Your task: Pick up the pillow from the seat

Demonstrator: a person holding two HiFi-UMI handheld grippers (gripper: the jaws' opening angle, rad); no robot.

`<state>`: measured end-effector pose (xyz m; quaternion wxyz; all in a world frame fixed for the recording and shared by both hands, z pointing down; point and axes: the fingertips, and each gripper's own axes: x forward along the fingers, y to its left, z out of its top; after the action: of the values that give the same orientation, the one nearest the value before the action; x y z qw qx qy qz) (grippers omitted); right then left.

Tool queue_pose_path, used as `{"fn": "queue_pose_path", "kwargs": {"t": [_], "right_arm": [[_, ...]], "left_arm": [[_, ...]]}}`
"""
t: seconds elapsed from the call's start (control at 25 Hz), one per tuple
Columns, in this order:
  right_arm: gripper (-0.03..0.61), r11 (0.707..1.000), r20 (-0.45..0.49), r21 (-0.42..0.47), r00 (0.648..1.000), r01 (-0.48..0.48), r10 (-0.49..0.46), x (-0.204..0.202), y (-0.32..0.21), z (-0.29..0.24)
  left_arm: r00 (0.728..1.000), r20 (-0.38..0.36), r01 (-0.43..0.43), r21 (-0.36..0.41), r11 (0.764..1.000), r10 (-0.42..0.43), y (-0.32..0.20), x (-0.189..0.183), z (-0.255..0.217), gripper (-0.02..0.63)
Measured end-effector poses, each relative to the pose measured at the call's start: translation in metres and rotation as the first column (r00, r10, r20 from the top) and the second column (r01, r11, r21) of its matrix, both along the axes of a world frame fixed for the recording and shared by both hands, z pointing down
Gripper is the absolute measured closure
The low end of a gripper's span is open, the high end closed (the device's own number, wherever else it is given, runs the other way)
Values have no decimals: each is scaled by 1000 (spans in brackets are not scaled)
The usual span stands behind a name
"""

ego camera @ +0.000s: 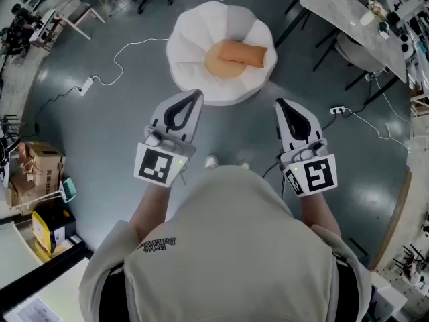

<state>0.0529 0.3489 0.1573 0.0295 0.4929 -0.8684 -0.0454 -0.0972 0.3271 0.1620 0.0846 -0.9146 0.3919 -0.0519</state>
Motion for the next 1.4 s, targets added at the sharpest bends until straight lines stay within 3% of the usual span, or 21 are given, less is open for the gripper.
{"fn": "queue_pose_path", "kwargs": {"t": [0.24,0.6,1.12,1.4], "right_arm": [[569,1000,-10,14,1000,6,-6,-2,-6,3],[569,999,17,31,1000,-24,24,20,-17,-4],[569,999,32,-27,999,-36,37,71,-18,16],[569,997,88,-72,996,-20,26,104,-15,39]], "left_arm": [[1000,-25,-5,9,1000,5,-8,4,0,604],[1000,6,-4,-18,1000,5,-15,18,10,604],[1000,15,7,-59,998,-6,-20,65,22,604],[999,23,26,-76,997,-24,-14,95,37,604]]}}
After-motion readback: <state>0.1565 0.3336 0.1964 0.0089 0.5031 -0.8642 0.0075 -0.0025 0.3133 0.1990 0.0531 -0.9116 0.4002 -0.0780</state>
